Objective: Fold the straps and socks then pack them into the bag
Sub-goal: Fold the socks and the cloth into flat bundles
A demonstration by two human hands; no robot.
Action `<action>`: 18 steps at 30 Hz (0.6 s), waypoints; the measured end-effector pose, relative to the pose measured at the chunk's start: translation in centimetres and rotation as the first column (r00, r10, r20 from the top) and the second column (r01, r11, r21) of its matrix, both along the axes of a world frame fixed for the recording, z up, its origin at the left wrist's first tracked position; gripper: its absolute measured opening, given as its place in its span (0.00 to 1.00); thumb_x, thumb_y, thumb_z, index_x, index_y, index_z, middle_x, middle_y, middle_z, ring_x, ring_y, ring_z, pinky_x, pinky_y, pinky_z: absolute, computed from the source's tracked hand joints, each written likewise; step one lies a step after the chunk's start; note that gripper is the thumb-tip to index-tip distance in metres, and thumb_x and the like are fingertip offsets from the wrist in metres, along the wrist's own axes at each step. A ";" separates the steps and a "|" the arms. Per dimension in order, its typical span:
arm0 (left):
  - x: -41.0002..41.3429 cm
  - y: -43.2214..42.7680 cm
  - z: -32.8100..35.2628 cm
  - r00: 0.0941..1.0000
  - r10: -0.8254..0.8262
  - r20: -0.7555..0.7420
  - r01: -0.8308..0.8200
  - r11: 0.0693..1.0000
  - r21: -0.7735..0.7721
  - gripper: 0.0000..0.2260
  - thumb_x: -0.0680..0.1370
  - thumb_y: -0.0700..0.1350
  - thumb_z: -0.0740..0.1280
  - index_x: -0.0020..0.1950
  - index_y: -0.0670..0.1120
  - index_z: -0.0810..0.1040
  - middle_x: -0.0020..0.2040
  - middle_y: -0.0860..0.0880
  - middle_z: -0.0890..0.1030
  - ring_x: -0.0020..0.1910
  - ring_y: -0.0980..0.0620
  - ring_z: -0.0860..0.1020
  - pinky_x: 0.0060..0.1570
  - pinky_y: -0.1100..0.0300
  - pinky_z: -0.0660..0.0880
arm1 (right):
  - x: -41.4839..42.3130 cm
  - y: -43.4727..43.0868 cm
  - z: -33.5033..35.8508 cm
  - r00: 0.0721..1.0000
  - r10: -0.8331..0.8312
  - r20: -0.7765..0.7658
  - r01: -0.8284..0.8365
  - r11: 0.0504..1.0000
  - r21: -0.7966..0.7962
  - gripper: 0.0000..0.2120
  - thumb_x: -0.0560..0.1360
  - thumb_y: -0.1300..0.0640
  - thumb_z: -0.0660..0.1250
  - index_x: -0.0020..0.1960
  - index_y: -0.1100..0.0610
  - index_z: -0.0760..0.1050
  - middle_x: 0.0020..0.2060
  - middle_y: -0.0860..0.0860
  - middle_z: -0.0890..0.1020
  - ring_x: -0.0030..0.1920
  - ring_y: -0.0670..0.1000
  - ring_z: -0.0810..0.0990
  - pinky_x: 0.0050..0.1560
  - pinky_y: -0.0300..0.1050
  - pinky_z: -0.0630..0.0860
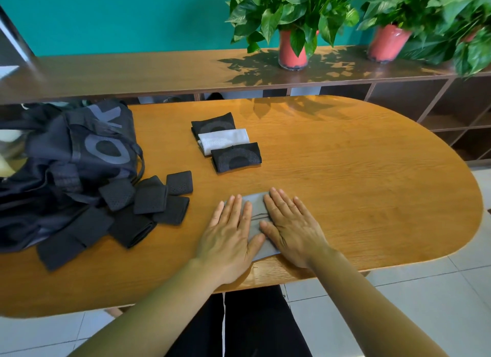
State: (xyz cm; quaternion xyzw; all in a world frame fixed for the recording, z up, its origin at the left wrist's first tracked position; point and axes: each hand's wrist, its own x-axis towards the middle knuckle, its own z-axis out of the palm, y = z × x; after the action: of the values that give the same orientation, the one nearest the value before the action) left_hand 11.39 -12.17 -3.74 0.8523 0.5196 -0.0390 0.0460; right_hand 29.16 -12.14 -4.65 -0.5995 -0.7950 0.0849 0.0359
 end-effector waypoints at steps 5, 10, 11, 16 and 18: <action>-1.0 -0.1 0.1 1.000 -0.014 0.027 0.014 1.000 -0.004 0.32 0.77 0.63 0.34 0.77 0.47 0.33 0.77 0.46 0.33 0.75 0.51 0.31 0.72 0.54 0.28 | -0.2 -0.1 0.2 1.000 -0.023 0.010 0.024 1.000 -0.011 0.41 0.69 0.34 0.22 0.77 0.53 0.37 0.76 0.48 0.39 0.75 0.45 0.34 0.74 0.46 0.35; -1.7 -0.2 0.2 0.998 -0.029 0.049 0.026 0.998 0.063 0.32 0.79 0.62 0.36 0.78 0.45 0.39 0.78 0.45 0.38 0.77 0.51 0.36 0.71 0.52 0.29 | -0.4 0.0 0.6 0.999 -0.019 0.040 0.020 0.999 -0.026 0.43 0.68 0.33 0.20 0.77 0.53 0.37 0.77 0.48 0.39 0.75 0.45 0.34 0.73 0.47 0.32; -1.9 -0.4 0.4 0.996 -0.040 0.080 0.032 0.994 0.103 0.31 0.80 0.61 0.38 0.78 0.44 0.42 0.79 0.45 0.40 0.77 0.51 0.38 0.71 0.51 0.30 | -0.4 0.0 0.9 1.000 -0.019 0.019 0.019 0.999 -0.046 0.42 0.69 0.34 0.23 0.77 0.54 0.38 0.77 0.48 0.39 0.75 0.45 0.34 0.73 0.47 0.32; -2.1 -1.3 1.7 0.946 -0.290 0.142 0.255 0.941 0.223 0.31 0.81 0.64 0.45 0.77 0.45 0.59 0.78 0.47 0.56 0.77 0.53 0.51 0.74 0.51 0.41 | 0.3 -1.5 2.2 0.975 0.013 -0.223 0.006 0.996 0.084 0.34 0.78 0.37 0.39 0.78 0.55 0.50 0.77 0.48 0.51 0.76 0.43 0.43 0.75 0.43 0.40; -2.4 -1.9 1.3 0.930 -0.364 0.059 0.343 0.913 0.218 0.33 0.80 0.67 0.48 0.74 0.45 0.66 0.76 0.45 0.62 0.76 0.49 0.57 0.73 0.49 0.46 | 0.9 -2.4 2.4 0.976 0.074 -0.203 -0.040 0.985 0.168 0.32 0.79 0.40 0.45 0.76 0.56 0.57 0.76 0.50 0.58 0.76 0.45 0.49 0.75 0.45 0.45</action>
State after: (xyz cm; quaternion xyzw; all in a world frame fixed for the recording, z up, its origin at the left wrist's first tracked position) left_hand 8.95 -14.06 -2.49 0.9332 0.3552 0.0490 -0.0240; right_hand 30.02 -14.53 -2.26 -0.5593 -0.8081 0.0830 0.1652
